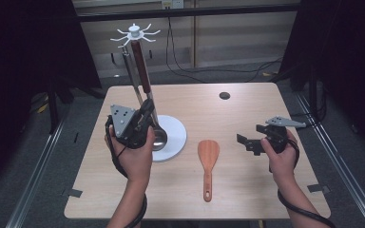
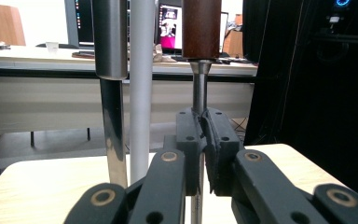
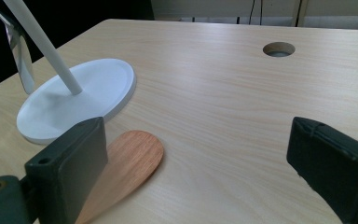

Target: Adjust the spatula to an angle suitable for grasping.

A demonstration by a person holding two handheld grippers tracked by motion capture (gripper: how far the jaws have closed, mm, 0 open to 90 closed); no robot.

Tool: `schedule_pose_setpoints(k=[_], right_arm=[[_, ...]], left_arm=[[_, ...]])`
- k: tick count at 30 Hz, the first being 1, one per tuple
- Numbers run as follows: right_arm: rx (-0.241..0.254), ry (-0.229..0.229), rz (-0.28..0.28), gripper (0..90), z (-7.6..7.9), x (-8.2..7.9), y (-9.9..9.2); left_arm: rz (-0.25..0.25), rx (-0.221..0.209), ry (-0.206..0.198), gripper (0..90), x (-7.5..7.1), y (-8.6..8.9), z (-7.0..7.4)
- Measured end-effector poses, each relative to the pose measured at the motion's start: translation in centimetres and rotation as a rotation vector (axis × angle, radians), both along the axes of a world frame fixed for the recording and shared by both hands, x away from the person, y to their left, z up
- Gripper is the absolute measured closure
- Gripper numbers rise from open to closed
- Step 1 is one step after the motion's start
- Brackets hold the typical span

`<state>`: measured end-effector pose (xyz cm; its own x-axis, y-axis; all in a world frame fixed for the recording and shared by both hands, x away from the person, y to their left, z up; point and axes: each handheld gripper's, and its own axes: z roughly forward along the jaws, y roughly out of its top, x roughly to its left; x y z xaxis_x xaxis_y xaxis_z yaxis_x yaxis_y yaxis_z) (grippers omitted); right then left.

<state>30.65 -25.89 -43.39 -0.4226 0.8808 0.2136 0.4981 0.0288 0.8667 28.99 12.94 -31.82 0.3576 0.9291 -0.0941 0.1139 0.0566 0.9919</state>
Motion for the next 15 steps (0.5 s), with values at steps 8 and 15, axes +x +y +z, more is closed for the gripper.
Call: schedule_pose_setpoints(k=[8, 15], right_arm=[[0.003, 0.0, 0.0, 4.9, 0.01, 0.01, -0.07], [0.005, -0.001, -0.001, 4.9, 0.04, 0.01, -0.09]], left_arm=[[0.008, 0.007, 0.013, 85.4, 0.5, -0.03, 0.29], [0.027, 0.014, 0.028, 85.4, 0.97, -0.13, 0.27]])
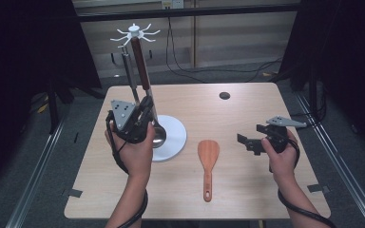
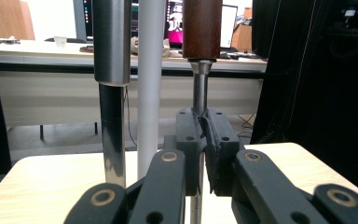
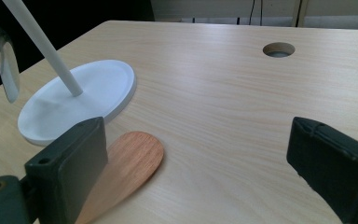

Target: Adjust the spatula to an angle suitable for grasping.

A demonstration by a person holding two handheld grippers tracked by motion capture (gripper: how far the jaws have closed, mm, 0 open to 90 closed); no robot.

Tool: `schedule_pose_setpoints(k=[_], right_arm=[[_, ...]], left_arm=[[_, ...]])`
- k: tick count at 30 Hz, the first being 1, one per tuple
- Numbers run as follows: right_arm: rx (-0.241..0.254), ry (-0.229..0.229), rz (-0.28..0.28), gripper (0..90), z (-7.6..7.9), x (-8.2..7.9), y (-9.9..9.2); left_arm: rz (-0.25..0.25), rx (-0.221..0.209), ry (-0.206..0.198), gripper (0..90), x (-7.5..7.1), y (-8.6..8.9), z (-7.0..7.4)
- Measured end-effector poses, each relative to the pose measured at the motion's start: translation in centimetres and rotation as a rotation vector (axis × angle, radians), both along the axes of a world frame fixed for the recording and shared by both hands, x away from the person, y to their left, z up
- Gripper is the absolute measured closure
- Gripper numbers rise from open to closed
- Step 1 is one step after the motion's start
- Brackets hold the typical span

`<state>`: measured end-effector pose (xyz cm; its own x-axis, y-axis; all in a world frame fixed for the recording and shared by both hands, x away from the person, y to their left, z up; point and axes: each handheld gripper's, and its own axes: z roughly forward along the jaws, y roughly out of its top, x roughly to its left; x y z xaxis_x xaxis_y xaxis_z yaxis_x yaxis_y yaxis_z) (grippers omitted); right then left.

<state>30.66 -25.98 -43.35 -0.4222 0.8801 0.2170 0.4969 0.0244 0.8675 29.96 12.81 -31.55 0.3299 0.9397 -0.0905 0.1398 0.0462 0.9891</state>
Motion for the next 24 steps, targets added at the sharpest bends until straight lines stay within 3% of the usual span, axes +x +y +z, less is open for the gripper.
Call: schedule_pose_setpoints(k=[15, 24], right_arm=[[0.006, 0.001, -0.001, 4.9, 0.0, 0.0, -0.2], [0.003, 0.005, -0.005, 4.9, 0.0, 0.0, -0.2]], left_arm=[[0.015, -0.006, 0.028, 85.3, 1.2, 0.0, -0.5], [-0.015, -0.015, 0.005, 84.7, 1.5, 0.5, -1.0]])
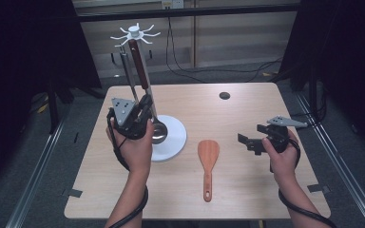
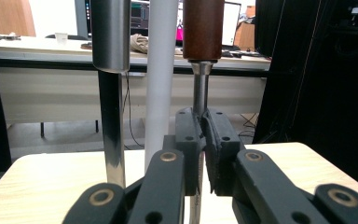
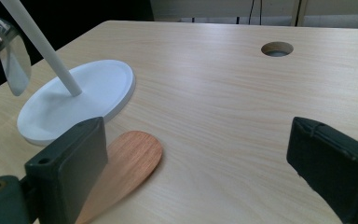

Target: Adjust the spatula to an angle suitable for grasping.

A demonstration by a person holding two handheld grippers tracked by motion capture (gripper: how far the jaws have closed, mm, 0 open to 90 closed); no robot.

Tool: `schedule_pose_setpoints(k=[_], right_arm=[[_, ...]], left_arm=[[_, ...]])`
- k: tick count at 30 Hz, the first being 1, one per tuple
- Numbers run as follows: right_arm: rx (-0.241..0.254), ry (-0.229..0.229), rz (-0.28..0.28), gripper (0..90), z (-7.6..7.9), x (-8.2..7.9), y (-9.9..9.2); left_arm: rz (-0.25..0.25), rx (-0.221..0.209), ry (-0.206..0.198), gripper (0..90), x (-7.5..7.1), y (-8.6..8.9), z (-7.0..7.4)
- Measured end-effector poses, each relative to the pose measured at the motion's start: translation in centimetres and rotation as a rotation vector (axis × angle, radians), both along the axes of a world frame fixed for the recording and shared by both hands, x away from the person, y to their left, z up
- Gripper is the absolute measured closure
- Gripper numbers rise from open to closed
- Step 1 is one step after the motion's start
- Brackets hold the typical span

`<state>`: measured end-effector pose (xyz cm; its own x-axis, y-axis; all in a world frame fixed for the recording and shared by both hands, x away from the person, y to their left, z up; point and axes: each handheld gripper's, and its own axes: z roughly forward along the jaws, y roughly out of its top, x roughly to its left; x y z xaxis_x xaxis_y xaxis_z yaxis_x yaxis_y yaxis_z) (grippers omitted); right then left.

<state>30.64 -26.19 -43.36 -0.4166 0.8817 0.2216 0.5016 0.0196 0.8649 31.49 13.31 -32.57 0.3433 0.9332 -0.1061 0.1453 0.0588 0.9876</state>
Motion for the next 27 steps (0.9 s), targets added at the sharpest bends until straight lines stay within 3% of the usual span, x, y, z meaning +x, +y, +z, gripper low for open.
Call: schedule_pose_setpoints(k=[9, 27], right_arm=[[-0.002, -0.006, 0.006, 4.9, 0.05, 0.01, 0.04], [0.003, -0.004, 0.004, 4.9, 0.11, -0.03, -0.06]], left_arm=[[-0.011, -0.013, -0.021, 82.4, 0.42, 0.46, -0.34], [-0.012, -0.034, -0.024, 78.0, 0.88, 0.47, -0.7]])
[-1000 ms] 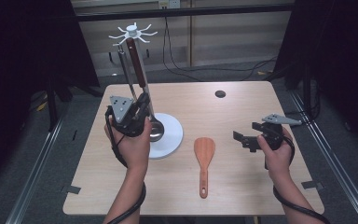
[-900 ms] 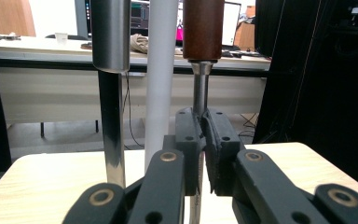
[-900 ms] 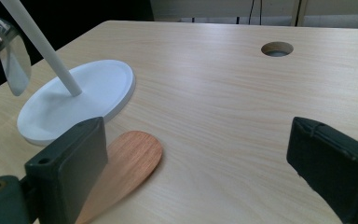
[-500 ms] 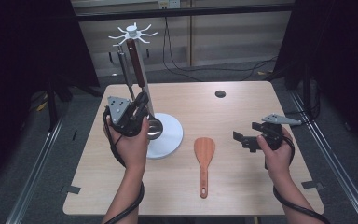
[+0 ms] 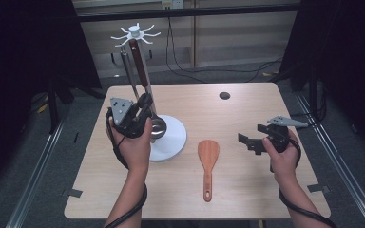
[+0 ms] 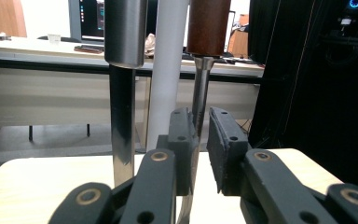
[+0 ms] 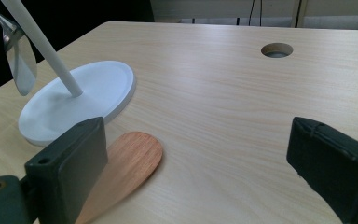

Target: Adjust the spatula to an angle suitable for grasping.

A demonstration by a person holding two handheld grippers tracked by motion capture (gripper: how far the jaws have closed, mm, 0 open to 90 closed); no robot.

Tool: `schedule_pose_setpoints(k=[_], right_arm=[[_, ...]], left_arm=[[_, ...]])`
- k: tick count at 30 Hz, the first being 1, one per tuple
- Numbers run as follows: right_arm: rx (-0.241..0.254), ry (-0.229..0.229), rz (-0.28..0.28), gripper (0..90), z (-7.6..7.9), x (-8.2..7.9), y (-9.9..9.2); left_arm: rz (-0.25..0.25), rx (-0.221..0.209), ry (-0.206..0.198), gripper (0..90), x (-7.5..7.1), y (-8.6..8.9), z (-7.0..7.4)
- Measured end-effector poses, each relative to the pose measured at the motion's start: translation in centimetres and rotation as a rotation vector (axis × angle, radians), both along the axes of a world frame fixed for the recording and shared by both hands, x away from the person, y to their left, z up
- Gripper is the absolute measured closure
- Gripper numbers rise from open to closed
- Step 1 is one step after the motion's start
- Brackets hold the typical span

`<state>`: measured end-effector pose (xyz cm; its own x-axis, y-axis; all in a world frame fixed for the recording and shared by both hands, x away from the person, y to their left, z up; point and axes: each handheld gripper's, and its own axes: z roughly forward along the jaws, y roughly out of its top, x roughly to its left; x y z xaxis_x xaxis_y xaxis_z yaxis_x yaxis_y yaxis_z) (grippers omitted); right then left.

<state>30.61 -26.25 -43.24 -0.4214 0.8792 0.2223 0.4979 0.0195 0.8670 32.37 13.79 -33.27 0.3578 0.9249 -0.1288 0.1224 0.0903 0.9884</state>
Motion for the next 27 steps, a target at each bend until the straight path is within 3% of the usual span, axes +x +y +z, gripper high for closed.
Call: schedule_pose_setpoints(k=[7, 11, 18, 27], right_arm=[[-0.002, -0.003, 0.0, 4.9, 0.0, 0.0, 0.0], [-0.001, -0.001, 0.001, 4.9, 0.0, 0.0, 0.0], [-0.002, 0.0, -0.002, 4.9, 0.1, 0.0, 0.1], [0.002, -0.002, 0.001, 4.9, 0.0, 0.0, 0.1]], left_arm=[[0.003, -0.009, -0.018, 78.8, -0.4, 0.1, 0.3], [0.011, -0.026, -0.073, 80.4, -0.9, 0.3, 0.8], [-0.001, -0.063, -0.216, 85.6, -1.7, 0.5, 2.2], [-0.025, -0.077, -0.275, 88.5, -1.7, 0.3, 4.5]])
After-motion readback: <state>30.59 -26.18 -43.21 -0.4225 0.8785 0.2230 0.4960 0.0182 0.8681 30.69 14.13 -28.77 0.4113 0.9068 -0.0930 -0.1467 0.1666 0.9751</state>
